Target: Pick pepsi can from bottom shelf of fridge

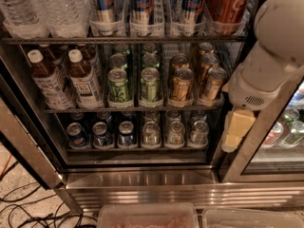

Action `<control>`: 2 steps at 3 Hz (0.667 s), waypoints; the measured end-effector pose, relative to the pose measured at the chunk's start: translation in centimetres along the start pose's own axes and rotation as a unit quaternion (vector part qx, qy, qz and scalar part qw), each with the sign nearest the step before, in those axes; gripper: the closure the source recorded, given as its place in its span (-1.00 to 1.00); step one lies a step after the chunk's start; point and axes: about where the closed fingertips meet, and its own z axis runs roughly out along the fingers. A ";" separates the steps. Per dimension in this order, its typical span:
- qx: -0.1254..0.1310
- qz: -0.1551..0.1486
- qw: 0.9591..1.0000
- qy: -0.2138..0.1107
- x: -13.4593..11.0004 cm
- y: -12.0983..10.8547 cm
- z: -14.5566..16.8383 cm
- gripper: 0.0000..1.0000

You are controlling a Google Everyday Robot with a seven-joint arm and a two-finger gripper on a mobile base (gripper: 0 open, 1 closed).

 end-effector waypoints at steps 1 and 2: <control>0.001 -0.016 1.000 -0.020 -1.0 0.7 6.1 -1.00; 0.007 -0.025 0.996 -0.081 -2.4 1.9 10.6 -1.00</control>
Offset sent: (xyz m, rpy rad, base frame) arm 0.0139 0.0723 -0.1432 0.3498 -0.1512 0.1047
